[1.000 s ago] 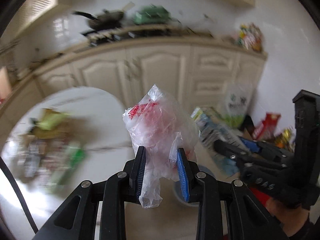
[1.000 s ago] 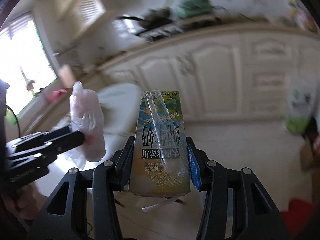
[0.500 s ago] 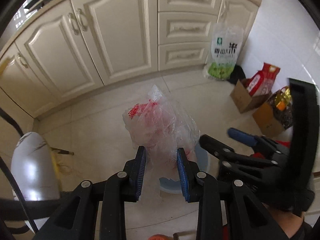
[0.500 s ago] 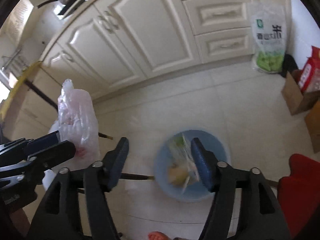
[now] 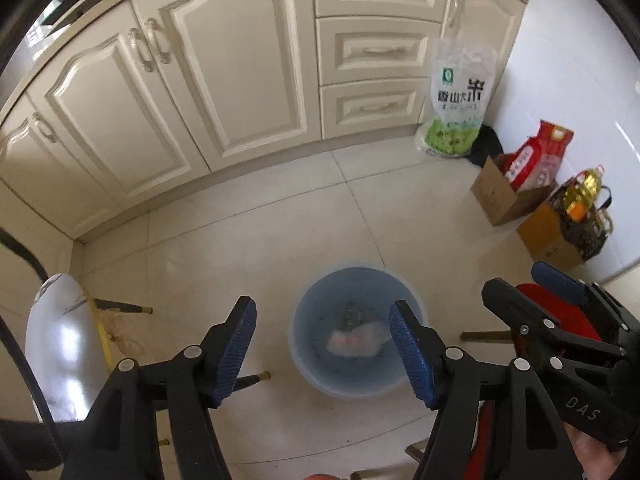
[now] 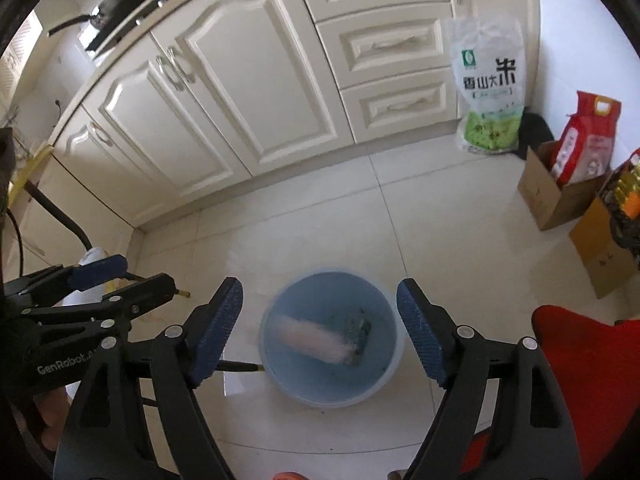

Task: Collect trash
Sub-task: 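Carry both items to the blue bin and open both tools to drop them, then return both tools to the table and reach toward the remaining trash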

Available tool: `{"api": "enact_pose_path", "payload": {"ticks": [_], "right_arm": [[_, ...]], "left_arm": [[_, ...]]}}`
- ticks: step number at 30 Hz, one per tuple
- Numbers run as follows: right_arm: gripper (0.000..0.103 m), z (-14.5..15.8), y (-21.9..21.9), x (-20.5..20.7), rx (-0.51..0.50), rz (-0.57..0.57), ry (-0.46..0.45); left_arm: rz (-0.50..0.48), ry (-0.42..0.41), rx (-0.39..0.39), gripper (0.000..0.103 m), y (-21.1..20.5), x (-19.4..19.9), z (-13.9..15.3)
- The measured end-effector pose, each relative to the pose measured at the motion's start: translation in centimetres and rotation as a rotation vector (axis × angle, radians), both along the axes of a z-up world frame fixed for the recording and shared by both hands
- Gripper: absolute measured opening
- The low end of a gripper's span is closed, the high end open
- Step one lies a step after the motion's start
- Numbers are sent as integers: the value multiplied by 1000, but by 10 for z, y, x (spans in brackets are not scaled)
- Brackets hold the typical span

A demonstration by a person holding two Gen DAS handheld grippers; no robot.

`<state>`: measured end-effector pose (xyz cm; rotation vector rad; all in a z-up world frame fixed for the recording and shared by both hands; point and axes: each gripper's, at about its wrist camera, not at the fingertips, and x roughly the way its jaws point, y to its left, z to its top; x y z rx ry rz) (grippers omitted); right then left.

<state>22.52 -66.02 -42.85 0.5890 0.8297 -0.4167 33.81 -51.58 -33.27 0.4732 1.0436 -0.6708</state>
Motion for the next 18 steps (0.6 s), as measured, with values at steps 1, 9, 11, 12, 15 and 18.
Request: {"api": "enact_pose_path", "payload": {"ticks": [1,9,11,12,15,18], "right_arm": [[78,7,3,-2,-5,3,-13],[85,102,52,-14,-86,71,-166],[89,129,69,-16,-114,97,-215],[90,145,81,-17,-131,119,-241],[93,185,118,-15,-179,178,-303],[94,214,155,-7,-201,236,-351]], "left_arm": [[7,-11,-9,65,8,-4,9],[82,-207,-135,69,93,-54,118],[99,-269,-168,78,116,-69,144],[113,-304,-180,79,130,-77,158],[159,-388,-193,79,168,-97,188],[216,-429,-210,83,209,-107,209]]}}
